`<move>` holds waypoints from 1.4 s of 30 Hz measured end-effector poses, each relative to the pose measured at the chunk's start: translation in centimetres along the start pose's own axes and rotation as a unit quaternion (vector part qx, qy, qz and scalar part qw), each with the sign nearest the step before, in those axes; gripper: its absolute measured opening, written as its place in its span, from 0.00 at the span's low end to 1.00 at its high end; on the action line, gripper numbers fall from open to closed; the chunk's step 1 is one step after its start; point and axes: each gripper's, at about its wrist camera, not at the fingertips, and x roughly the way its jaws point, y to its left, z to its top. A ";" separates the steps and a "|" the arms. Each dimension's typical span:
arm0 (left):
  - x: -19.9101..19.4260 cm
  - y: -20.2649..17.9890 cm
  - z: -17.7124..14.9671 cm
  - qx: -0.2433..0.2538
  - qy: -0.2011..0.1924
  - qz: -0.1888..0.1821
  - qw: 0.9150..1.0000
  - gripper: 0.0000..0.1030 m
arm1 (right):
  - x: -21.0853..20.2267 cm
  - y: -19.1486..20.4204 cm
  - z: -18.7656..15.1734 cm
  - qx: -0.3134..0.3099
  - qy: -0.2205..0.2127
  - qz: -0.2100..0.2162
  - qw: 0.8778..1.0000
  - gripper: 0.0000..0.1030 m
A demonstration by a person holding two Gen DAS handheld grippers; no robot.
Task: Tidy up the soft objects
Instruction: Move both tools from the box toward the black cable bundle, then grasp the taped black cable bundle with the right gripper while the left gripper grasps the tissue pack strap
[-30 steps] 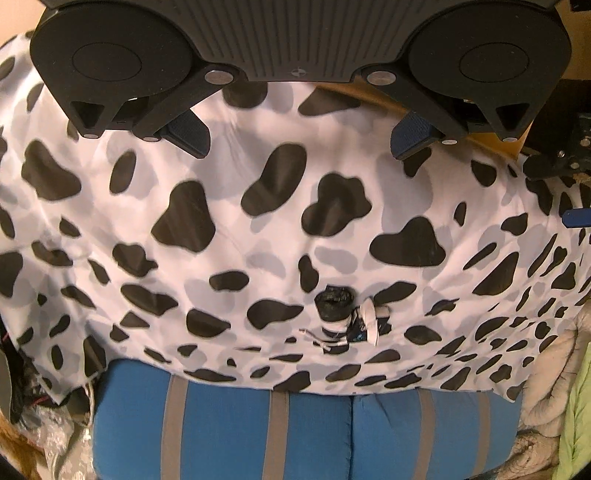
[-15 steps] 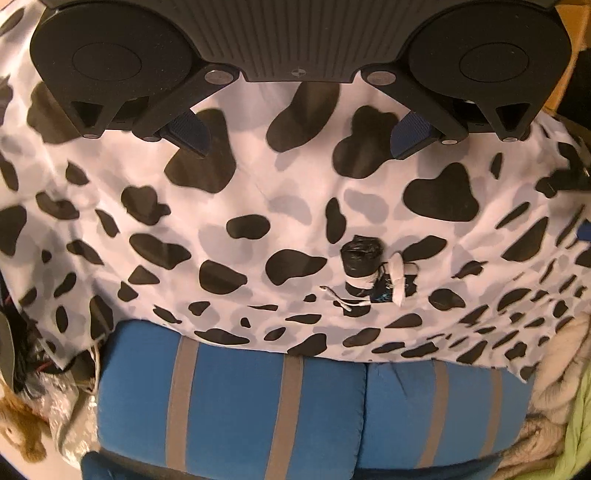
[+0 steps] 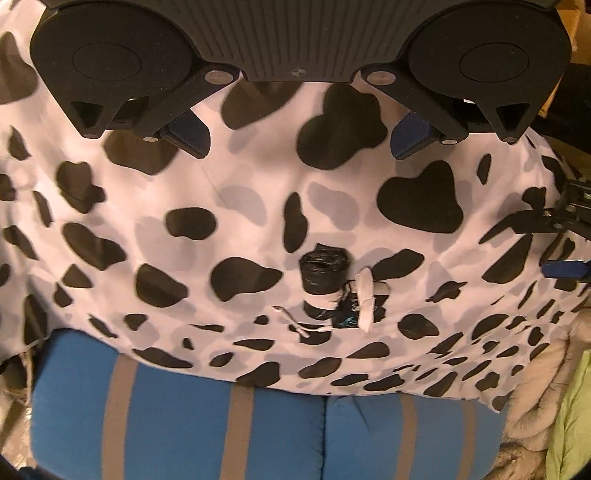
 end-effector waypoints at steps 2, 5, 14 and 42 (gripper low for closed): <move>0.5 0.1 0.2 -0.007 0.004 -0.004 1.000 1.00 | 0.5 0.0 0.4 0.003 -0.002 0.013 1.000 1.00; 1.1 0.7 0.6 -0.042 0.016 -0.027 0.999 1.00 | 1.5 -0.1 1.3 0.007 -0.006 0.022 1.000 1.00; 1.0 0.6 1.5 -0.047 0.010 -0.044 0.998 1.00 | 4.3 -0.2 4.8 0.001 -0.028 0.026 0.999 1.00; 1.6 0.7 2.6 -0.052 0.025 -0.056 0.997 1.00 | 14.3 2.3 10.7 -0.041 -0.009 -0.002 0.999 0.45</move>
